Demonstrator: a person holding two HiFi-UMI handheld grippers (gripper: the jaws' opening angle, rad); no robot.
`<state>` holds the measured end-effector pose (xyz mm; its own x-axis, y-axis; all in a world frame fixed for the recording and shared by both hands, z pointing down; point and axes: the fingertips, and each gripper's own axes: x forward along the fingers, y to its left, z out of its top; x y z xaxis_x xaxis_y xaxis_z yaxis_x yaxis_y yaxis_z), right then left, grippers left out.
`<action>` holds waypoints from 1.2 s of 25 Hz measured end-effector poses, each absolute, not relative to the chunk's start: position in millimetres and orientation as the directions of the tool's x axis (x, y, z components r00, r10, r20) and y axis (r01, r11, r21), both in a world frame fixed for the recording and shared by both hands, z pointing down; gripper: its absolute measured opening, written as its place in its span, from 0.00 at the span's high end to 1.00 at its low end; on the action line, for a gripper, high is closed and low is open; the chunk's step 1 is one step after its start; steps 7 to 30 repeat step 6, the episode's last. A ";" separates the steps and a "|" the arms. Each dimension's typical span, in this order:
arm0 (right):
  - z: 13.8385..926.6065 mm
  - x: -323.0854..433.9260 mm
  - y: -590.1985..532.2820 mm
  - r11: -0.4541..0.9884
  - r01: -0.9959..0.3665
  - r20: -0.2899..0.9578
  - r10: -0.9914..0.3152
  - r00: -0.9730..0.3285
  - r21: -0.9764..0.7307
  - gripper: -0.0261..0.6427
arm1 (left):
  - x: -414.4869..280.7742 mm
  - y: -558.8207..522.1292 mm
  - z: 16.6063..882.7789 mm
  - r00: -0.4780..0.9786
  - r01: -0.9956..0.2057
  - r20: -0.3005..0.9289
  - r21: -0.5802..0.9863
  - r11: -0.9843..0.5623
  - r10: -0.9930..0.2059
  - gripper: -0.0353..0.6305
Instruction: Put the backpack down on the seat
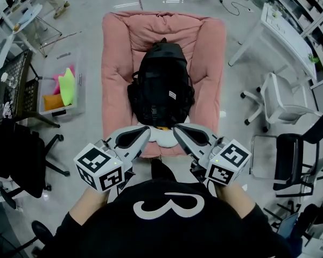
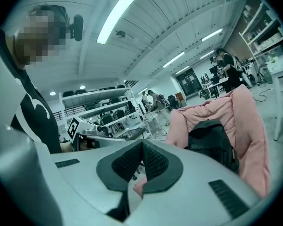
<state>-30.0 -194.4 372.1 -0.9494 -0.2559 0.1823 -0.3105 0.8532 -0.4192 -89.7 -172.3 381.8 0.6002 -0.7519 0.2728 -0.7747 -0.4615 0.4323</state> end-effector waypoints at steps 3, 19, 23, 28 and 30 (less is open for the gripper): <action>373.5 -29.3 -203.1 0.849 -0.314 0.184 -0.258 -0.948 -0.424 0.96 | -88.1 -180.1 383.4 0.602 -0.777 0.280 0.423 -0.467 -0.748 0.94; 375.1 -28.9 -214.9 0.847 -0.317 0.185 -0.262 -0.947 -0.426 0.96 | -86.9 -191.9 385.2 0.607 -0.775 0.283 0.418 -0.475 -0.742 0.94; 375.1 -28.9 -214.9 0.847 -0.317 0.185 -0.262 -0.947 -0.426 0.96 | -86.9 -191.9 385.2 0.607 -0.775 0.283 0.418 -0.475 -0.742 0.94; 375.1 -28.9 -214.9 0.847 -0.317 0.185 -0.262 -0.947 -0.426 0.96 | -86.9 -191.9 385.2 0.607 -0.775 0.283 0.418 -0.475 -0.742 0.94; 375.1 -28.9 -214.9 0.847 -0.317 0.185 -0.262 -0.947 -0.426 0.96 | -86.9 -191.9 385.2 0.607 -0.775 0.283 0.418 -0.475 -0.742 0.94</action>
